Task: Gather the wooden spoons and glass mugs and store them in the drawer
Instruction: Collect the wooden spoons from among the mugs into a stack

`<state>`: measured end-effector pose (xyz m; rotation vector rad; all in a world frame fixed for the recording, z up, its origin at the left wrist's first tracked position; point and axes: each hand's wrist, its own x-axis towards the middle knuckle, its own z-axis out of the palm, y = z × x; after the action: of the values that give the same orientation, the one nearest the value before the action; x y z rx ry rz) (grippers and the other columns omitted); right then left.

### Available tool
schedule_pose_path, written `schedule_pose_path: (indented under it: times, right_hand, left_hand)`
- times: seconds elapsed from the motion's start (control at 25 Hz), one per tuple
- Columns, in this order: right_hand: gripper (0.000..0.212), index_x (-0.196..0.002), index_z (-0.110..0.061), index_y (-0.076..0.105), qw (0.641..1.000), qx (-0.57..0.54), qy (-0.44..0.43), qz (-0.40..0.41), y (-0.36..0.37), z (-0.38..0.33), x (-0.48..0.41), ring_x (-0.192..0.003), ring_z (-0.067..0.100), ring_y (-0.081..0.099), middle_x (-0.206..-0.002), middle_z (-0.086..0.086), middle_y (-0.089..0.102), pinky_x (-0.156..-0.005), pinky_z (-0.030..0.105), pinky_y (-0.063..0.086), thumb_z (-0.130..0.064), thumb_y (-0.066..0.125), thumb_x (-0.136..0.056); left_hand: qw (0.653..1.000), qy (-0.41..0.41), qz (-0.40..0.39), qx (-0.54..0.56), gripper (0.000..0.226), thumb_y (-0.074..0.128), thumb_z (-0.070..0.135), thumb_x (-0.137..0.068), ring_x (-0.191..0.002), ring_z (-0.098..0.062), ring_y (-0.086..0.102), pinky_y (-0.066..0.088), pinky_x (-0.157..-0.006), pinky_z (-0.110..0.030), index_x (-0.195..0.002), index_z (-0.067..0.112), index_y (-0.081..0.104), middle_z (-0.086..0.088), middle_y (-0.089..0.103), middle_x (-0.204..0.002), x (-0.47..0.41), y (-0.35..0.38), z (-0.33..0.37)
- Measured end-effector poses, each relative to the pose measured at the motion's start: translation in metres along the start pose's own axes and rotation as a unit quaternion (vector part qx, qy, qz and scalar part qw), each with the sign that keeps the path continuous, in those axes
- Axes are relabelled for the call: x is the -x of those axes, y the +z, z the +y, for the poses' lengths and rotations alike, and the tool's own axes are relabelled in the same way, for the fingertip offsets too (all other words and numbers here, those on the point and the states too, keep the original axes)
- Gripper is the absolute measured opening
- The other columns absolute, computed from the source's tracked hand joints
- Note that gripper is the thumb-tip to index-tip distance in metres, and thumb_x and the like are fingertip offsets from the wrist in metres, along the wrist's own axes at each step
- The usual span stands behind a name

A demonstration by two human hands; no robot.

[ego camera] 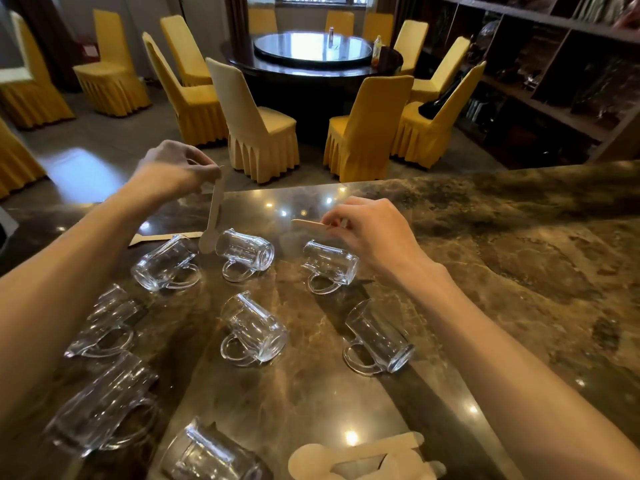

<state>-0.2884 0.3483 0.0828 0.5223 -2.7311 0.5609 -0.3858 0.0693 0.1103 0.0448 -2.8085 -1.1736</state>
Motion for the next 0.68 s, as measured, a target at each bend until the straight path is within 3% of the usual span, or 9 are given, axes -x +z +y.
schedule_pose_path:
  times: [0.16,0.28,0.4,0.52,0.68]
  right_hand:
    - [0.015,-0.096,-0.02,0.072,0.999,-0.019,-0.028,0.02,-0.019,-0.029,0.022,-0.079,0.018,0.062,-0.09,-0.003,0.069,-0.078,0.031,0.044,-0.028,0.067,-0.084]
    - [0.015,-0.098,-0.022,0.071,0.999,-0.011,-0.04,0.029,-0.031,-0.047,0.039,-0.08,0.017,0.061,-0.091,-0.004,0.069,-0.082,0.03,0.04,-0.026,0.067,-0.084]
    - [0.016,-0.1,-0.023,0.07,0.998,-0.011,-0.045,0.033,-0.043,-0.061,0.053,-0.081,0.015,0.061,-0.093,-0.006,0.069,-0.083,0.028,0.036,-0.027,0.067,-0.085]
    - [0.017,-0.1,-0.024,0.07,0.998,-0.013,-0.047,0.044,-0.055,-0.074,0.067,-0.081,0.011,0.059,-0.092,-0.007,0.068,-0.084,0.028,0.037,-0.029,0.066,-0.084]
    - [0.016,-0.098,-0.023,0.072,0.997,-0.056,-0.03,0.046,-0.065,-0.085,0.094,-0.075,0.006,0.056,-0.089,-0.007,0.068,-0.071,0.025,0.047,-0.026,0.068,-0.083]
  left_hand:
    - [0.998,0.049,0.036,-0.016,0.011,0.063,0.034,-0.083,-0.063,-0.008,0.063,0.044,-0.055,-0.017,-0.088,0.026,0.07,0.003,0.072,-0.085,0.028,-0.012,0.012]
    - [0.995,0.07,0.056,0.033,0.008,0.064,0.031,-0.083,-0.06,-0.004,0.061,0.046,-0.048,-0.011,-0.09,0.027,0.067,0.004,0.07,-0.086,0.053,-0.019,0.023]
    - [0.992,0.084,0.059,0.071,0.004,0.065,0.031,-0.082,-0.052,-0.001,0.059,0.05,-0.06,-0.021,-0.079,0.032,0.065,0.007,0.07,-0.083,0.082,-0.022,0.034]
    - [0.99,0.089,0.061,0.094,0.003,0.066,0.03,-0.082,-0.058,-0.006,0.059,0.049,-0.069,-0.03,-0.079,0.031,0.066,0.0,0.071,-0.087,0.11,-0.024,0.042]
    - [0.982,0.095,0.084,0.14,0.002,0.065,0.024,-0.083,-0.049,0.002,0.058,0.046,-0.051,-0.012,-0.083,0.025,0.067,0.0,0.07,-0.081,0.151,-0.016,0.046]
